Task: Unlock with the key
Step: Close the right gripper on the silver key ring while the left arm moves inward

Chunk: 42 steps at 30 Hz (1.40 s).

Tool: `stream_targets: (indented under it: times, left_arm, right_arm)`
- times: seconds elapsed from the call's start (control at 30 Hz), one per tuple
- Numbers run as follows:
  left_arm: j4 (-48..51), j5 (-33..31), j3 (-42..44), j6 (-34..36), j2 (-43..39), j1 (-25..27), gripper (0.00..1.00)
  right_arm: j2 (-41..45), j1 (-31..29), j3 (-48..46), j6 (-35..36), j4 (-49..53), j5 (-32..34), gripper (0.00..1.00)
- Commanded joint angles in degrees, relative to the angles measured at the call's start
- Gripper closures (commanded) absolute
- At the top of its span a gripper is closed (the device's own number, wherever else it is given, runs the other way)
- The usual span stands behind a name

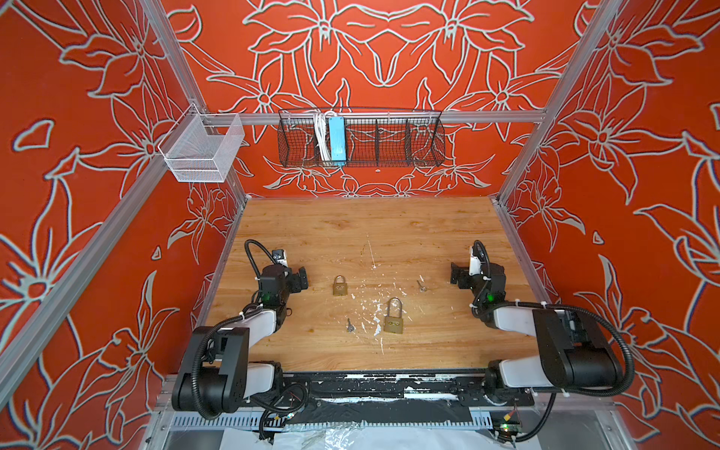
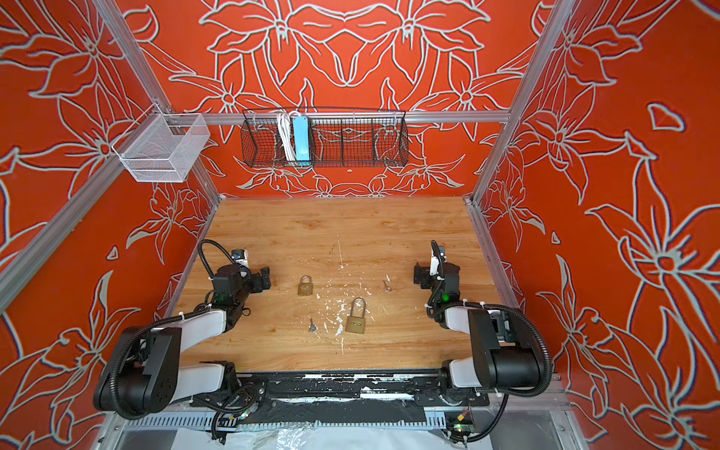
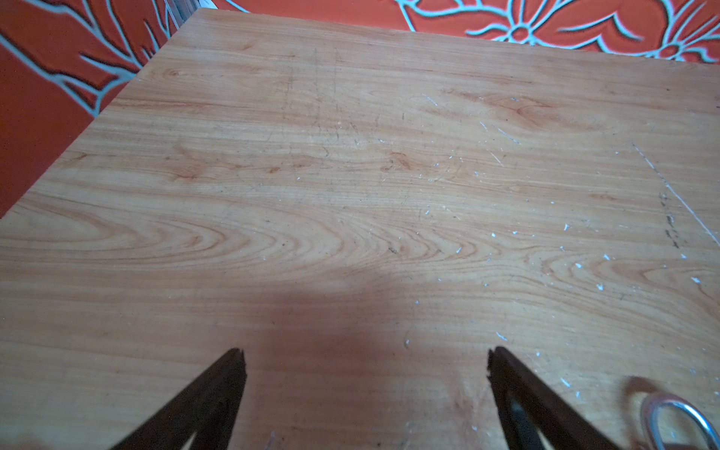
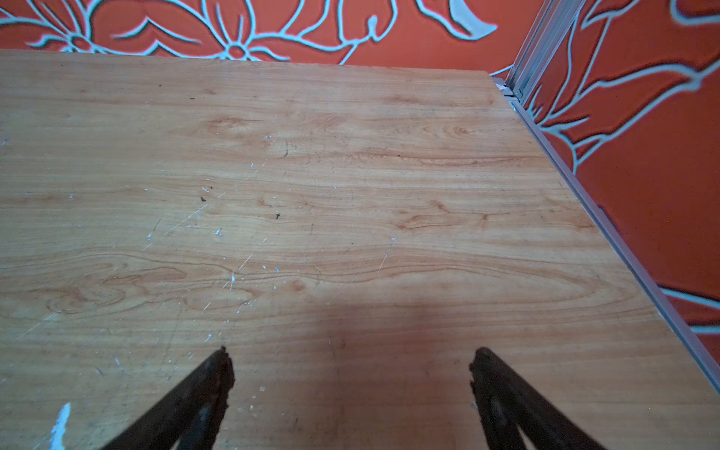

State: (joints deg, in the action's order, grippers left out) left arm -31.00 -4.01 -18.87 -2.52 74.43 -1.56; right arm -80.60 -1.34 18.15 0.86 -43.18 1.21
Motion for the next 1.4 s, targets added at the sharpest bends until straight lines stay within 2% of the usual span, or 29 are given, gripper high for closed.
stream_targets:
  times: [0.0, 0.23, 0.4, 0.53, 0.63, 0.67, 0.7, 0.73, 0.83, 0.87, 0.93, 1.0, 1.1, 1.17, 1.2, 1.3, 1.37]
  left_arm:
    - [-1.76, -0.73, -1.3, 0.59, 0.61, 0.57, 0.03]
    - [-2.16, -1.56, -0.91, 0.77, 0.24, 1.1, 0.03]
    - [-3.01, -4.78, -0.01, 1.03, -0.89, 2.67, 0.01]
    - [-4.23, -6.21, 1.48, 0.95, -2.25, 3.23, 0.04]
    - [-4.22, -8.74, 1.53, 0.23, -4.23, 3.34, 0.04]
    - [0.91, -15.18, -0.78, -1.25, -7.15, 4.21, 0.03]
    - [11.75, -17.86, -4.69, -4.18, -11.42, 4.2, 0.01]
    - [14.78, -18.37, -6.05, -5.68, -14.31, 4.2, 0.01]
    - [14.11, -8.68, -4.38, -14.57, -21.4, 5.12, 0.0]
    - [16.44, -5.7, -5.55, -15.84, -22.46, 7.02, 0.02]
    - [20.44, -4.09, -9.09, -15.14, -22.61, 13.49, 0.03]
    - [23.29, -1.73, -13.65, -13.75, -20.24, 20.5, 0.03]
    - [31.0, 8.66, -22.64, -15.65, -11.11, 25.91, 0.02]
    - [32.02, 17.05, -26.12, -18.67, -4.45, 28.36, 0.01]
    - [31.67, 21.73, -27.72, -18.74, -1.05, 29.96, 0.07]
    - [32.73, 24.89, -33.6, -18.31, 7.12, 34.44, 0.15]
    - [32.61, 27.38, -36.44, -18.11, 10.63, 35.06, 0.22]
  right_arm:
    - [-0.25, -0.59, 0.79, 0.78, -1.47, 0.86, 0.02]
    - [-0.23, -0.55, 0.83, 0.81, -1.47, 0.81, 0.02]
    - [-0.02, -0.74, 0.36, 0.89, -2.11, 1.21, 0.02]
    - [1.68, -0.82, 0.89, -1.34, -0.01, 6.33, 0.02]
    - [6.77, -2.47, 0.74, -0.96, 3.82, 10.72, 0.05]
    - [9.04, -3.87, 0.66, -0.51, 5.21, 13.59, 0.05]
    - [10.88, -5.52, 0.53, 0.18, 6.15, 16.37, 0.05]
    - [12.4, -6.91, 0.59, 0.76, 7.23, 18.35, 0.05]
    - [18.68, -11.11, 4.07, -0.81, 18.56, 23.83, 0.05]
    - [20.93, -12.17, 6.05, -2.03, 23.77, 24.81, 0.05]
    - [23.51, -13.41, 10.85, -6.18, 34.48, 26.5, 0.05]
    - [21.05, -13.82, 18.09, -10.99, 47.36, 24.72, 0.05]
    - [11.1, -15.71, 28.34, -13.57, 61.99, 16.98, 0.1]
    - [5.75, -18.27, 31.26, -13.92, 65.73, 17.66, 0.16]
    - [4.15, -19.42, 31.08, -14.05, 65.0, 17.52, 0.17]
    - [1.43, -20.19, 27.48, -15.59, 60.95, 11.69, 0.31]
    - [1.1, -20.45, 27.79, -14.4, 62.57, 7.68, 0.32]
